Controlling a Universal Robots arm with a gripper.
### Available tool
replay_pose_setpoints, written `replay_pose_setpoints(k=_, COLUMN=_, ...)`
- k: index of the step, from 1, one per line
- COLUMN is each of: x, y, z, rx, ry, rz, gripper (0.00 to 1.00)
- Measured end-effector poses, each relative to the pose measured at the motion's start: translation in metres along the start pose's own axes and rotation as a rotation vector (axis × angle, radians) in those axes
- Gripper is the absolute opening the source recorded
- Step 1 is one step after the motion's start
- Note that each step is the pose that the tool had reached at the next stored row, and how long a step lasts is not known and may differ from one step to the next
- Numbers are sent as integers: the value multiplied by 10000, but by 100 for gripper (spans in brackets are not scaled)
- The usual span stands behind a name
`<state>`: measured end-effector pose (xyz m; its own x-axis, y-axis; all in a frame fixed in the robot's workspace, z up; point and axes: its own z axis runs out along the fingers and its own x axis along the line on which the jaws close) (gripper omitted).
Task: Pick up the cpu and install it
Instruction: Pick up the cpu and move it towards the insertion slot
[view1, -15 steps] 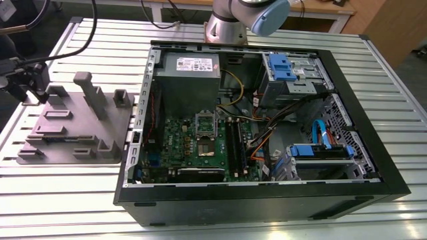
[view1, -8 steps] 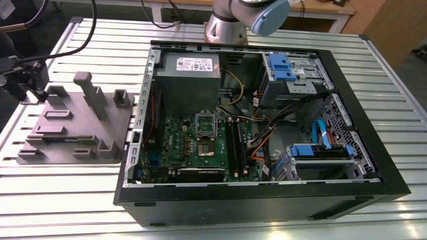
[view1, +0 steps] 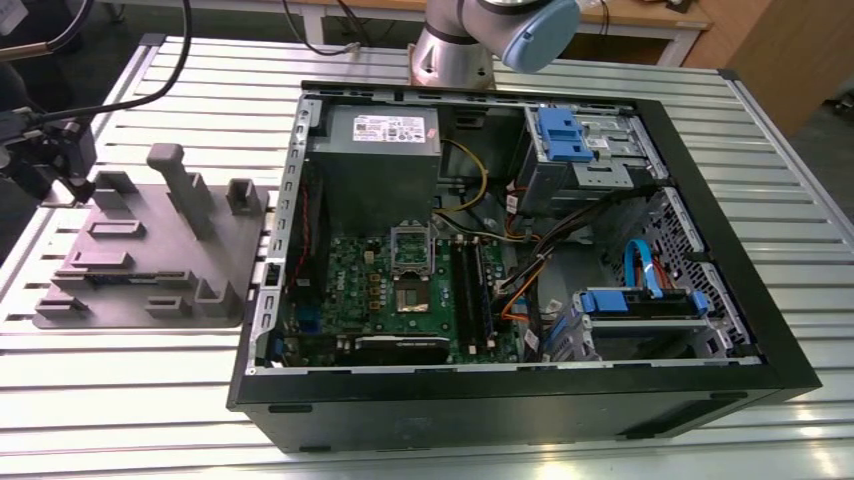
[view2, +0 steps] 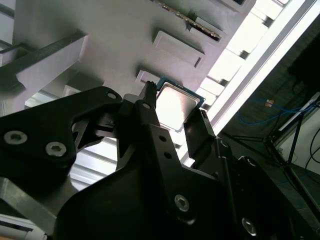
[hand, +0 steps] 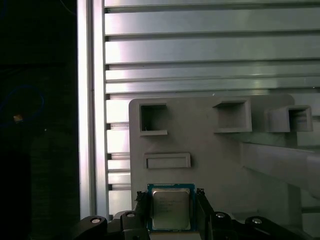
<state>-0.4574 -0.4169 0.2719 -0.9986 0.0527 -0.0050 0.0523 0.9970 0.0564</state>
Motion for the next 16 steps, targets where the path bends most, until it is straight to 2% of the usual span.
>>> replay_pose_setpoints(k=16, x=0, y=2, z=-38, rx=1, ry=0, rz=0, gripper=47)
